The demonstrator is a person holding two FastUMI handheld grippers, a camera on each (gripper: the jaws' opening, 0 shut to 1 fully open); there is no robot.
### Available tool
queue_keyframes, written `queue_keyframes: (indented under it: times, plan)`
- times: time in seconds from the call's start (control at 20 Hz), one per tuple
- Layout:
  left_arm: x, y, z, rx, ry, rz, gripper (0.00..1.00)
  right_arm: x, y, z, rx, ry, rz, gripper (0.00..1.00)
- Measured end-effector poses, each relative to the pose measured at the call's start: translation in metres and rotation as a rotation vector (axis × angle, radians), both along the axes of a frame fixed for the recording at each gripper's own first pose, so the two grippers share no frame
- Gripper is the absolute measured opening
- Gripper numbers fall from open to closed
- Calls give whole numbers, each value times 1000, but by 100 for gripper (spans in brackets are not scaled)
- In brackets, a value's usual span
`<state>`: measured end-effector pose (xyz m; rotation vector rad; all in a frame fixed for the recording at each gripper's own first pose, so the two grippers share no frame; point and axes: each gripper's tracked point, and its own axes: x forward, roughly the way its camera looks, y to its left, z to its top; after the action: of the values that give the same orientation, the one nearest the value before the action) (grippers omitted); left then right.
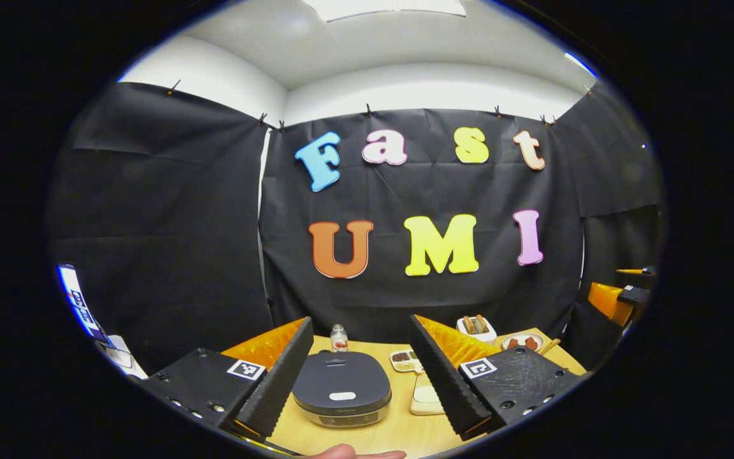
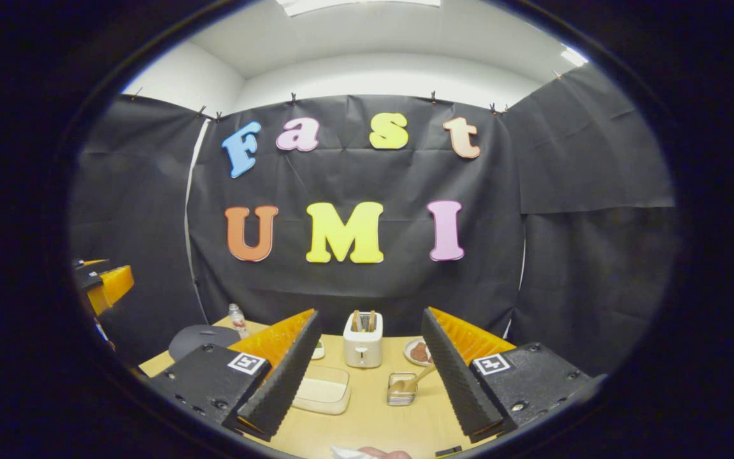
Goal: Close the left gripper, press the button to open the rice cooker; take a wooden spoon from the chopstick holder with the right hand, scoop a spoonful of rice and pour it into the rice cooker, then put the wooden spoon back into the chopstick holder.
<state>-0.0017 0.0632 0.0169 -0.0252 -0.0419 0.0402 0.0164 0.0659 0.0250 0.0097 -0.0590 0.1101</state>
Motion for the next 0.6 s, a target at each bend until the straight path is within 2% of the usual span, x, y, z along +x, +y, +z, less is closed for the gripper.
queue_keyframes:
  times: [0.15,0.2,0.25,0.4,0.45,0.5,0.55,0.6]
  plan:
    - [-7,-5,-5,-25,25,-27,95,-5,-1,-1,8,9,-1,100]
    - [-8,-2,-5,-29,29,-19,91,-8,-1,-2,10,11,-1,100]
    - [-9,4,-1,-25,19,-6,96,-9,-2,-1,8,9,-6,100]
    - [-11,3,-1,-12,13,-11,96,-13,-3,2,1,3,-12,100]
    - [-10,2,-3,-14,20,-15,100,-14,-2,3,0,4,-11,100]
    - [-10,3,-3,-12,18,-12,96,-16,-2,3,0,3,-10,100]
    - [-10,2,-4,-11,23,-14,96,-17,-1,3,-3,3,-9,100]
    - [-9,1,-4,-9,22,-15,100,-17,-1,3,-7,7,-10,100]
